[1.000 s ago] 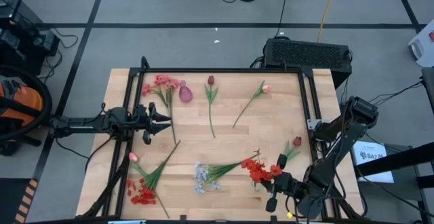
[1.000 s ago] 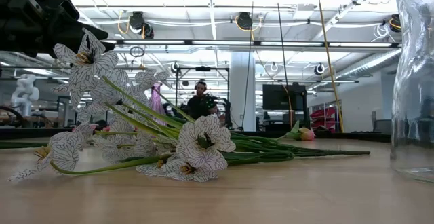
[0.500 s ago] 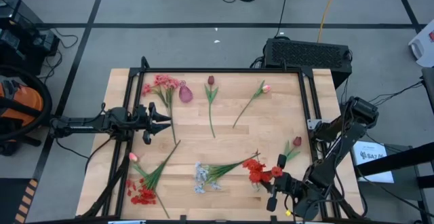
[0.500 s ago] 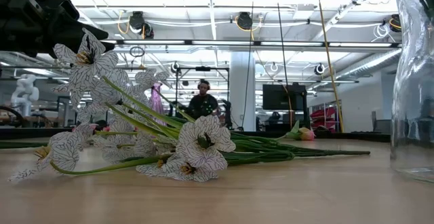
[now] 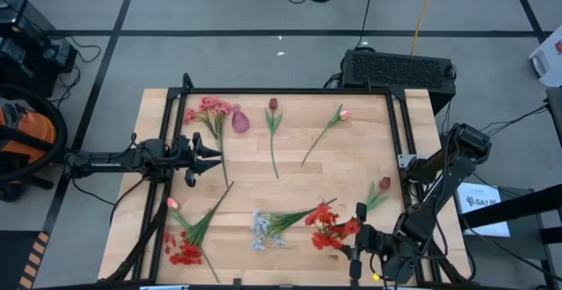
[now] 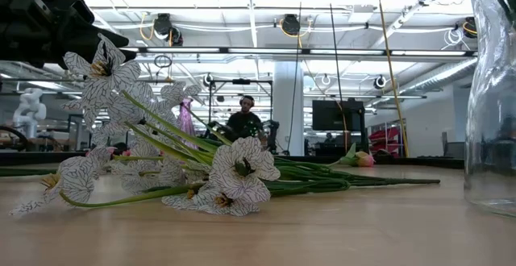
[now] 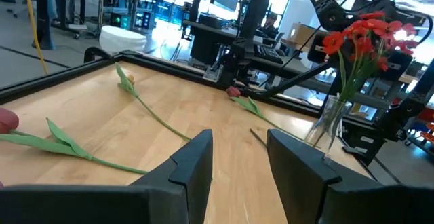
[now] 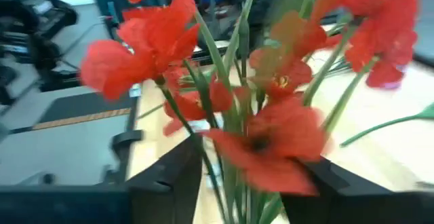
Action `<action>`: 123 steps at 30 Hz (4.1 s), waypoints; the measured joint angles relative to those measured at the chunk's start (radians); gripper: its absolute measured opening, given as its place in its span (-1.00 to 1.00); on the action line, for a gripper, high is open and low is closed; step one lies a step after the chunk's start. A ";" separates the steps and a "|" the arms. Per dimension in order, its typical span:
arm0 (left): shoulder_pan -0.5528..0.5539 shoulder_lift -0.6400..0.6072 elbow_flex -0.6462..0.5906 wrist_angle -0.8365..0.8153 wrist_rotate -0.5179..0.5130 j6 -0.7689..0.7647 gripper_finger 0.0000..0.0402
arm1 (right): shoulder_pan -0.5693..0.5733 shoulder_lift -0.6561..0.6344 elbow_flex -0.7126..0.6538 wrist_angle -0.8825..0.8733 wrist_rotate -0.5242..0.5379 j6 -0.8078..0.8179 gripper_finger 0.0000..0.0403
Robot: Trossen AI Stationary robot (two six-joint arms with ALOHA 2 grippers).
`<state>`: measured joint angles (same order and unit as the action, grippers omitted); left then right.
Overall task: Sort flowers into vase by color
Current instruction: Put the right red flowers into the transparent vase
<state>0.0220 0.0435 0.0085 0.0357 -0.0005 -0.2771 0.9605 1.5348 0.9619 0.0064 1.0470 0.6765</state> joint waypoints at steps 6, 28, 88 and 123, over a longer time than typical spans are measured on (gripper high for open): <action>0.000 0.000 0.000 0.000 0.000 0.000 -0.26 | -0.004 -0.080 0.000 -0.057 -0.036 0.019 0.01; 0.000 0.000 0.000 0.000 0.000 0.000 -0.26 | -0.006 -0.336 0.000 -0.991 -0.426 0.896 -0.24; 0.015 0.925 0.791 -0.610 -0.725 -0.715 -0.27 | -1.482 -0.824 -0.552 -0.508 -1.354 -0.236 -1.00; 0.562 1.388 0.749 -0.728 -0.163 -0.764 -0.26 | -1.544 -0.662 -0.552 -0.376 -1.390 -0.138 -1.00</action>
<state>0.5842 1.4319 0.7579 -0.6920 -0.1634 -1.0407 -0.5831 0.8730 0.4099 -0.3694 -0.3428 0.5388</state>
